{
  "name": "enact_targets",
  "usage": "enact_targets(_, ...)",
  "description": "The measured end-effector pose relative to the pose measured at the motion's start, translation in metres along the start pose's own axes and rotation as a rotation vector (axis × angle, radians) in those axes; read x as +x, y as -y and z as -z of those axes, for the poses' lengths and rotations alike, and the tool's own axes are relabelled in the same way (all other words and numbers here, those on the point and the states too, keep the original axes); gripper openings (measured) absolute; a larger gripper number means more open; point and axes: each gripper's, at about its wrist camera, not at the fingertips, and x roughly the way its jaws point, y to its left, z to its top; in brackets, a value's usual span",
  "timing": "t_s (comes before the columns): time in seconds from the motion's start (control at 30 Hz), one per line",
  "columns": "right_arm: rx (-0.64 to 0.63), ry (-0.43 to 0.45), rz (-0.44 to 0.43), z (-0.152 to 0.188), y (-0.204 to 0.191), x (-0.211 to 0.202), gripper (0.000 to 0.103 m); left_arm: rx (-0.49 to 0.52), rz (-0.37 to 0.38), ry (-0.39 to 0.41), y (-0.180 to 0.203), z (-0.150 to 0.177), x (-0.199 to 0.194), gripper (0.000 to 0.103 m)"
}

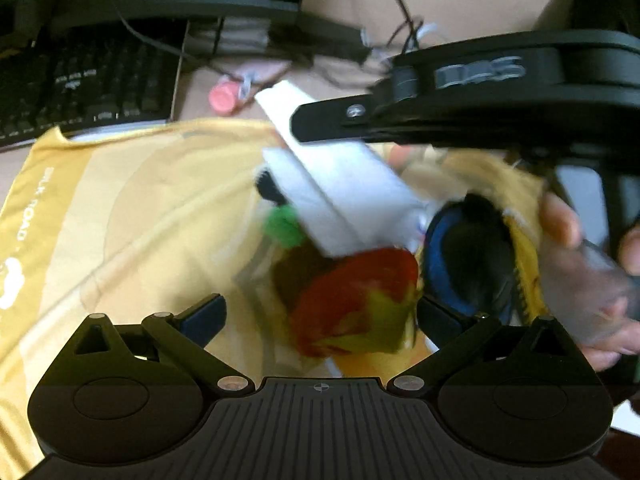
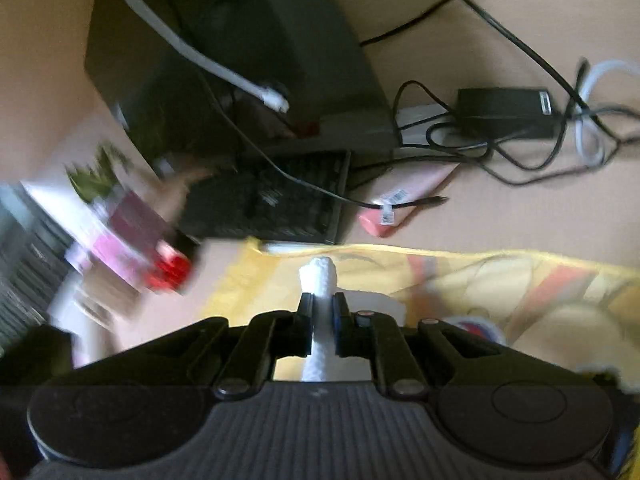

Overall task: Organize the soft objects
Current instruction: 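Carry the white wipe with the right tool toward the crocheted toy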

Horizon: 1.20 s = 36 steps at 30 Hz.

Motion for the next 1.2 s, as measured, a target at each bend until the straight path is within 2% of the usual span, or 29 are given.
enact_targets(0.03,-0.022,-0.008,0.052,0.004,0.0,0.003,0.011,0.003,-0.018,-0.009,0.001,0.002,0.001,0.103)
enact_targets(0.1,-0.037,-0.028,0.114,0.013,0.005,0.005,0.013,-0.005,-0.001,-0.006,-0.002,0.005,0.0,0.103)
enact_targets(0.2,0.015,-0.053,0.126,0.024,0.022,0.0,0.017,-0.074,0.068,0.013,-0.012,0.004,-0.003,0.103)
enact_targets(0.27,0.065,-0.058,0.102,0.027,0.032,-0.004,0.027,-0.133,0.107,0.013,-0.021,0.0,-0.004,0.103)
enact_targets(0.33,0.156,-0.06,0.043,0.027,0.043,-0.006,0.05,-0.144,0.099,-0.01,-0.025,-0.003,-0.002,0.103)
enact_targets(0.37,0.213,-0.066,-0.006,0.026,0.047,-0.004,0.05,-0.158,0.092,-0.02,-0.026,-0.002,-0.001,0.103)
enact_targets(0.43,0.282,-0.082,-0.087,0.026,0.051,0.0,0.049,-0.207,0.114,-0.051,-0.031,-0.001,0.002,0.103)
enact_targets(0.5,0.257,-0.08,-0.088,0.027,0.043,0.002,0.044,-0.248,0.121,-0.068,-0.033,-0.001,0.003,0.103)
enact_targets(0.53,0.216,-0.071,-0.069,0.027,0.037,0.002,0.035,-0.252,0.125,-0.062,-0.034,-0.001,0.003,0.103)
enact_targets(0.57,0.174,-0.062,-0.05,0.027,0.031,0.002,0.033,-0.256,0.138,-0.054,-0.034,0.0,0.002,0.103)
enact_targets(0.63,0.126,-0.046,-0.03,0.027,0.023,-0.001,0.016,-0.285,0.192,-0.008,-0.035,0.005,-0.005,0.103)
enact_targets(0.77,0.16,-0.032,-0.054,0.025,0.027,-0.011,0.015,-0.375,0.315,0.072,-0.038,0.01,-0.022,0.103)
enact_targets(0.87,0.182,-0.029,-0.055,0.025,0.03,-0.014,0.015,-0.452,0.349,0.163,-0.038,0.014,-0.032,0.103)
enact_targets(0.9,0.186,-0.025,-0.054,0.024,0.03,-0.016,0.017,-0.462,0.352,0.165,-0.037,0.015,-0.033,0.103)
enact_targets(1.07,0.16,-0.009,-0.046,0.024,0.023,-0.022,0.017,-0.481,0.416,0.123,-0.034,0.016,-0.035,0.103)
enact_targets(1.2,0.148,0.01,-0.048,0.023,0.019,-0.028,0.019,-0.539,0.557,-0.011,-0.031,0.024,-0.028,0.103)
